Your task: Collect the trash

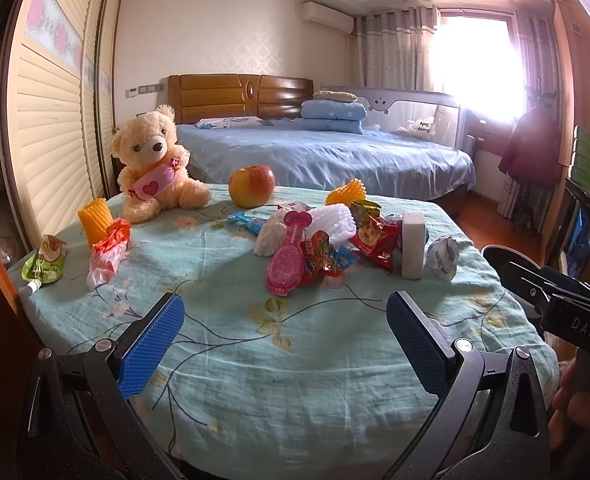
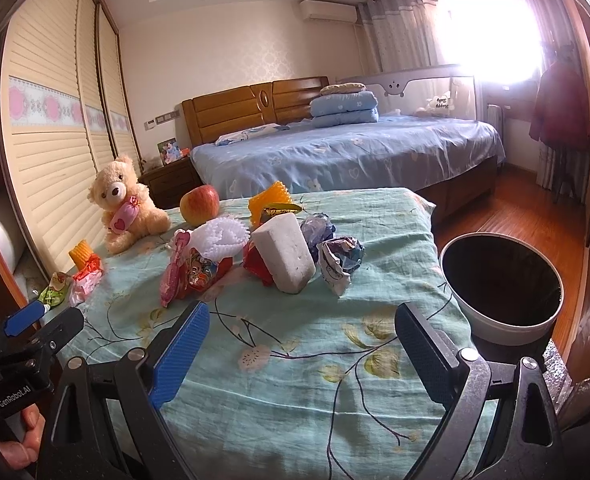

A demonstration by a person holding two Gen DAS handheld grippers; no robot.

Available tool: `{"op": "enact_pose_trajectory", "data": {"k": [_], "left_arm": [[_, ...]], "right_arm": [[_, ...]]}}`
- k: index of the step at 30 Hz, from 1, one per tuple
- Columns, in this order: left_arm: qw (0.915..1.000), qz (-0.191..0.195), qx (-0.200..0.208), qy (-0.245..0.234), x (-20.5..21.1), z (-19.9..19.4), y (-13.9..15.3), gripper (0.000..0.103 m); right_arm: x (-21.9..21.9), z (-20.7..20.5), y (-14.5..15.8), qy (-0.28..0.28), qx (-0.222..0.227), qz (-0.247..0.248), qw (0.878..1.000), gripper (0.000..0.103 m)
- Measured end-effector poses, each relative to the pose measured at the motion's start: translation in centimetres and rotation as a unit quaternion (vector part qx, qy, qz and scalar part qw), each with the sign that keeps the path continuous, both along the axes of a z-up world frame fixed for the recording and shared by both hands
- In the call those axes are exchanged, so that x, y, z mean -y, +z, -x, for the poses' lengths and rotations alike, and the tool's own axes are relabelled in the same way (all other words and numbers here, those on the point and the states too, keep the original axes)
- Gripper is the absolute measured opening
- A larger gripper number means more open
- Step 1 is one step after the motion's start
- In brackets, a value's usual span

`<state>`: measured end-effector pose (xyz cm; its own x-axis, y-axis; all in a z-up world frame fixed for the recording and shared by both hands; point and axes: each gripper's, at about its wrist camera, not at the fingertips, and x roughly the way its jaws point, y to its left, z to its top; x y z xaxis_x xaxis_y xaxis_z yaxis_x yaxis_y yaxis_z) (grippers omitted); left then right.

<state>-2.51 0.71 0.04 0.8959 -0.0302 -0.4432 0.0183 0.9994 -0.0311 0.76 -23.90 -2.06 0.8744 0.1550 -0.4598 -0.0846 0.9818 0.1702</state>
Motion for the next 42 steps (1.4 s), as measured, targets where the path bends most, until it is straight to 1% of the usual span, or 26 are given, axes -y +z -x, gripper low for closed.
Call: {"op": "enact_pose_trajectory", "data": {"k": [28, 33, 42], "left_arm": [[1.0, -0.002, -0.002, -0.004, 0.5, -0.1, -0.1, 0.103], [0.9999, -0.002, -0.007, -0.007, 0.7, -0.3, -0.4, 0.103], [0.9991, 0.003, -0.035, -0.022, 1.6, -2.0, -1.3, 0.103]], "right_arm": [[0.3, -0.1, -0.5, 0.002, -0.004, -0.004, 1.0, 0.095], [0.4, -0.2, -0.7, 0.002, -0.007, -0.005, 1.0, 0.095], [1.8, -1.6, -1.4, -0.002, -0.029, -0.014, 0.999, 0.095]]}}
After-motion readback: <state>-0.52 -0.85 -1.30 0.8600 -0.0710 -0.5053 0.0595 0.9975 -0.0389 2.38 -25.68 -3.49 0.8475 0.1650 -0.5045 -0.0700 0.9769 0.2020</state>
